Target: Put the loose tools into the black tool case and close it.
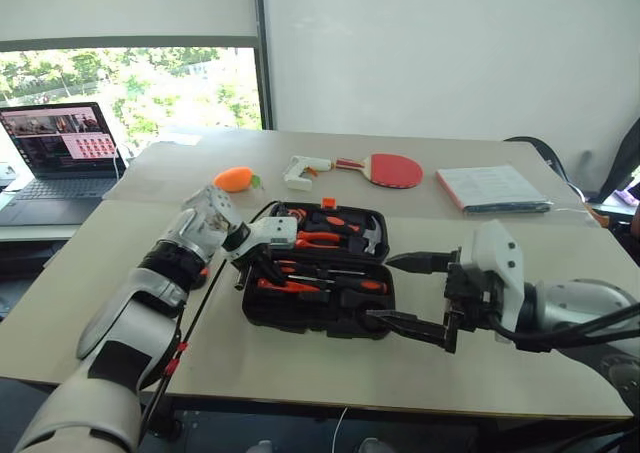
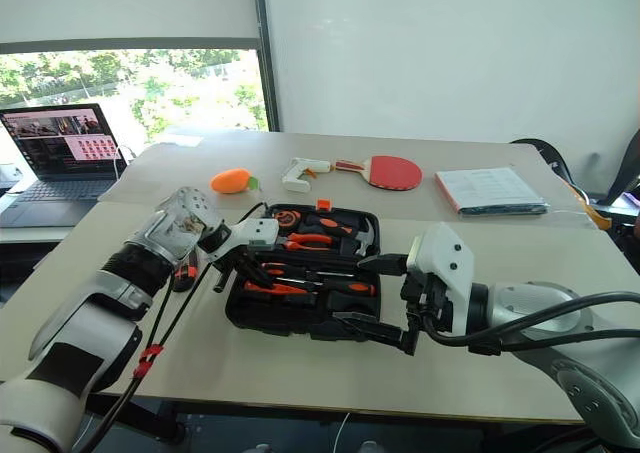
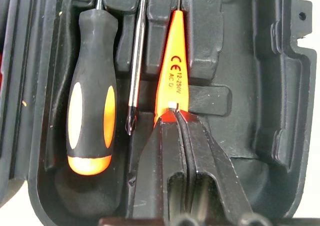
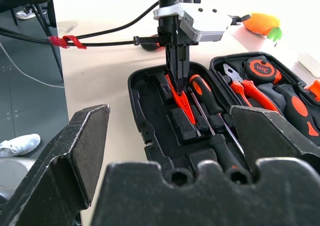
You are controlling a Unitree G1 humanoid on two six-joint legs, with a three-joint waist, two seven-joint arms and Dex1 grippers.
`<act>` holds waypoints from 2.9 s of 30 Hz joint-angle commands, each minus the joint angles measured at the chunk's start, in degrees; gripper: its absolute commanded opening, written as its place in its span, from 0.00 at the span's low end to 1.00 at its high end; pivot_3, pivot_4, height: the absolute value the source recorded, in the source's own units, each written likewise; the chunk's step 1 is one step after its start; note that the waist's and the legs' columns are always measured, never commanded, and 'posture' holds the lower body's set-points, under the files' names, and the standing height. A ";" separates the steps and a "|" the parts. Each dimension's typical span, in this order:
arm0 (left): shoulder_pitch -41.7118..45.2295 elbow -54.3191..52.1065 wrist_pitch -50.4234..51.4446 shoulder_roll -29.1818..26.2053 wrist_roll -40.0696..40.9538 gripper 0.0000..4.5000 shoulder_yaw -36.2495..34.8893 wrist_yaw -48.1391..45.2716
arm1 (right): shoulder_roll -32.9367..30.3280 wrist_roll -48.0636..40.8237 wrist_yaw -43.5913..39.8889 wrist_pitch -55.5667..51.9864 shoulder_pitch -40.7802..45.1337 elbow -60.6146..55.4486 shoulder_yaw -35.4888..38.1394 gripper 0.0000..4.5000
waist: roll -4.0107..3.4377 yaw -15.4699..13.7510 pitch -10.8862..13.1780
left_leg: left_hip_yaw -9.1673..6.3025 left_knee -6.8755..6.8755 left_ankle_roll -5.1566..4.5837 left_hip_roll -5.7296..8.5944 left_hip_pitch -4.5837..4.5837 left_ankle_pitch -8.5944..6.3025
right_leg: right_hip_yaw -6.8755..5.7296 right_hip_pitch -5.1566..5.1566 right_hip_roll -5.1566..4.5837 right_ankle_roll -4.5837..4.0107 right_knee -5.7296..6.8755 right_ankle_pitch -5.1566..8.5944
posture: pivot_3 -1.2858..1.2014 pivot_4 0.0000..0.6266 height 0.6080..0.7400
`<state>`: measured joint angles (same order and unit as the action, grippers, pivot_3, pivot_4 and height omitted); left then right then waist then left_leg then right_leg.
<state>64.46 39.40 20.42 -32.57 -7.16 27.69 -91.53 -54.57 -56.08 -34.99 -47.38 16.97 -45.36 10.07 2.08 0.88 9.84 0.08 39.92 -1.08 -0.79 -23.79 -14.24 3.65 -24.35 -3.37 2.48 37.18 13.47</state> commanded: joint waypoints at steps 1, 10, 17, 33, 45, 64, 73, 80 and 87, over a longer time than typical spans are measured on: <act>-0.05 -4.84 4.80 -3.52 4.07 0.02 -6.64 0.19 | -0.92 -2.44 -0.79 0.10 2.04 0.60 2.71 1.00 | 0.00 0.07 0.00 | -0.02 0.00 0.00 -0.01 0.00 0.00 | 0.00 0.00 0.00 0.00 0.00 0.00 | 0.52 0.24 1.00; -17.84 -32.95 31.58 -17.39 12.65 0.48 -26.13 11.61 | -1.25 -0.34 -4.62 1.62 5.60 5.25 0.96 1.00 | -0.01 0.87 0.00 | -0.12 -0.09 -0.01 -0.09 0.03 -0.01 | 0.04 -0.04 0.00 0.00 -0.01 0.00 | 0.52 0.24 1.00; -46.31 -53.62 46.88 -25.12 14.47 0.99 -50.61 21.84 | 0.34 3.66 -11.61 4.15 10.56 10.79 -4.02 1.00 | -0.01 1.02 0.01 | -0.15 -0.08 0.00 -0.18 0.10 -0.01 | 0.03 0.00 -0.08 0.00 -0.01 0.00 | 0.52 0.24 1.00; -24.83 -44.44 72.08 -16.70 16.68 0.99 -44.94 51.35 | 5.71 9.11 -17.21 5.63 14.74 14.73 -8.88 1.00 | 0.06 -0.73 -0.01 | -0.08 -0.13 0.09 -0.03 0.38 0.04 | 0.02 0.17 -0.03 -0.06 0.02 -0.08 | 0.52 0.24 1.00; -4.64 -8.33 60.19 -2.85 13.10 0.99 -32.55 66.24 | 8.00 8.40 -10.09 3.51 8.37 6.69 -6.44 1.00 | 0.08 -0.07 -0.01 | -0.12 -0.16 0.09 -0.01 0.12 0.03 | 0.01 -0.06 -0.07 -0.08 0.02 -0.10 | 0.52 0.24 1.00; 1.74 15.19 48.82 3.31 14.00 0.35 -38.78 75.62 | 5.76 4.24 -3.90 1.28 5.13 2.03 -2.38 1.00 | -0.14 -0.99 -0.14 | -0.07 -0.12 0.14 0.10 0.38 0.06 | 0.04 0.22 -0.13 0.01 0.02 -0.15 | 0.52 0.24 1.00; 0.55 1.58 24.97 -6.16 11.15 0.35 -18.38 36.90 | 2.35 3.39 -6.43 0.76 4.10 3.60 -0.78 1.00 | -0.05 -0.85 -0.09 | 0.27 -0.13 0.21 0.07 0.15 0.10 | 0.01 0.05 -0.06 -0.02 -0.03 -0.15 | 0.52 0.24 1.00; -1.25 -18.81 13.10 -11.65 13.48 0.35 -6.33 5.56 | 0.38 1.87 -6.87 0.30 2.52 3.59 0.65 1.00 | -0.05 -0.91 -0.09 | 0.25 -0.14 0.19 0.02 -0.32 0.09 | -0.11 -0.15 -0.10 -0.01 -0.12 -0.15 | 0.52 0.24 1.00; -2.21 -27.85 11.25 -5.70 9.18 0.35 3.46 1.86 | 0.58 0.05 -3.25 -0.96 -0.46 0.56 2.03 1.00 | -0.05 -0.82 -0.08 | 0.25 -0.04 0.15 0.02 -0.30 0.08 | -0.10 -0.13 -0.05 0.01 -0.25 -0.13 | 0.52 0.24 1.00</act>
<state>62.20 14.34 30.62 -38.68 2.93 30.08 -89.06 -53.58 -54.94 -39.37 -48.11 16.54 -42.64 9.80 2.03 0.07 9.75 0.33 39.89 -0.93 -0.76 -24.08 -14.16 3.57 -24.48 -3.42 2.49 36.96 13.34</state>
